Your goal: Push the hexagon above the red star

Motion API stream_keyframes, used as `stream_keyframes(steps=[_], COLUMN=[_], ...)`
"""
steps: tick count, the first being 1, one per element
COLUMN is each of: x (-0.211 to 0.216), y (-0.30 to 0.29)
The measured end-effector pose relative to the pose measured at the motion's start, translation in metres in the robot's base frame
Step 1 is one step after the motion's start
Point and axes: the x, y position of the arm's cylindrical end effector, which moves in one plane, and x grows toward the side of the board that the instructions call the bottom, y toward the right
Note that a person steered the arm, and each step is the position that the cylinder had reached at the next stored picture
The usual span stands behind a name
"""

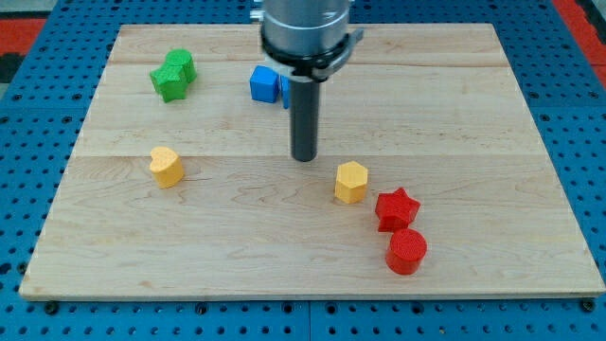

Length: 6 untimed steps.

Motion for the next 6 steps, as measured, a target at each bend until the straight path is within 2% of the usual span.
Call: stream_keyframes(steps=[1,3,4,6], x=[0.050,0.051,0.047,0.045], y=[0.002,0.075,0.094,0.045])
